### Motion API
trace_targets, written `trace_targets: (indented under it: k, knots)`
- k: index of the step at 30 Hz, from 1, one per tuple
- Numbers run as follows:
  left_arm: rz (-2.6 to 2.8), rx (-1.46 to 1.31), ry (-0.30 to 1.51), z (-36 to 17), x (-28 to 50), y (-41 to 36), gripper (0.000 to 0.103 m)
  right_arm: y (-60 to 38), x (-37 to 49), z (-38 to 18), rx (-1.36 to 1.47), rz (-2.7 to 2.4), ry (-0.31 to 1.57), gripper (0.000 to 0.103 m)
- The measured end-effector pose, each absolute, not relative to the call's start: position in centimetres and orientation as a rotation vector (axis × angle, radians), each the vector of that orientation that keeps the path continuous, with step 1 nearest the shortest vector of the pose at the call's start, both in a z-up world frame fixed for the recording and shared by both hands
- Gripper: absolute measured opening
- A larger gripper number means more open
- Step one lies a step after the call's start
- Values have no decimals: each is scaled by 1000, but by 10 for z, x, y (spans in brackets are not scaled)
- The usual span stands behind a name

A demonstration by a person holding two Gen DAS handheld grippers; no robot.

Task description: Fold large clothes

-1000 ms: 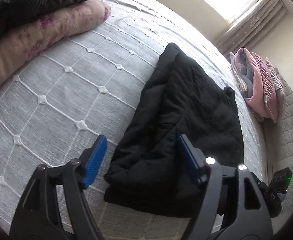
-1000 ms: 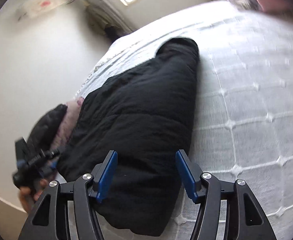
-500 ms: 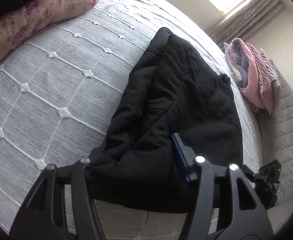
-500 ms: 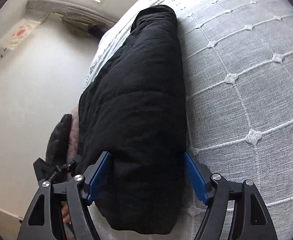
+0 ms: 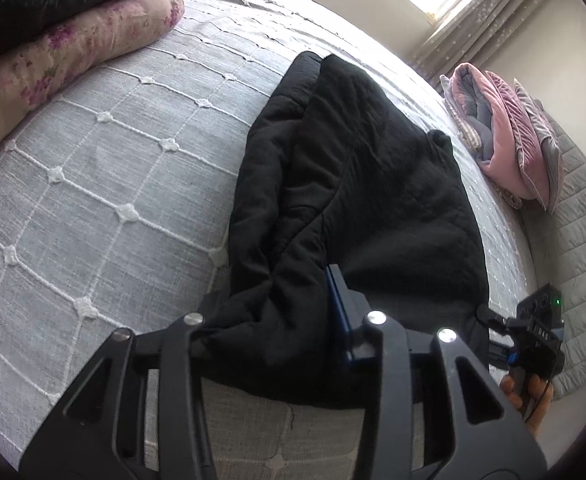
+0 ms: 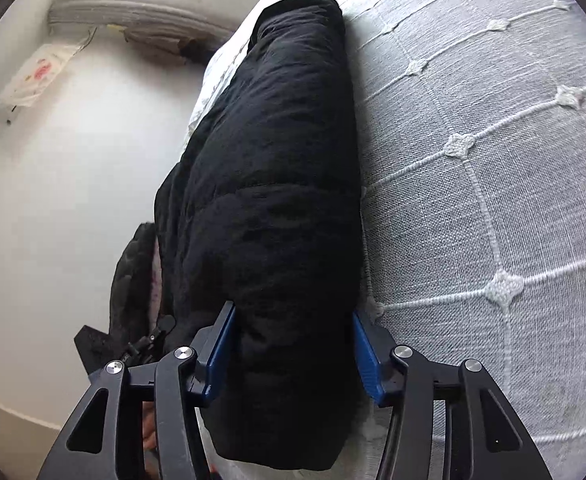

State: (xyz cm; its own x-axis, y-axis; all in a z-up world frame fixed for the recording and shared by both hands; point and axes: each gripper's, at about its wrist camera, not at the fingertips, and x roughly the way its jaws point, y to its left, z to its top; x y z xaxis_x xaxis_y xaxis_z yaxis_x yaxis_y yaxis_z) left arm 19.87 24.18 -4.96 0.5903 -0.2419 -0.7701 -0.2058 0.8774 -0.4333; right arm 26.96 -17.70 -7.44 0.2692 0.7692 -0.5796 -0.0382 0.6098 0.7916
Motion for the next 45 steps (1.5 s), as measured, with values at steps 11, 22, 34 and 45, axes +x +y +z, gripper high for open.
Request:
trace_targets:
  k: [11, 22, 34, 45]
  knots:
    - [-59, -656, 1022, -72, 197, 277, 94, -175, 261, -71, 737, 624, 1141, 77]
    - [-122, -725, 1015, -76, 207, 258, 56, -151, 248, -56, 624, 548, 1093, 64]
    - [-80, -729, 964, -53, 212, 186, 41, -157, 240, 12, 344, 535, 889, 49]
    - [-312, -531, 954, -32, 253, -24, 38, -318, 246, 46, 460, 423, 768, 48]
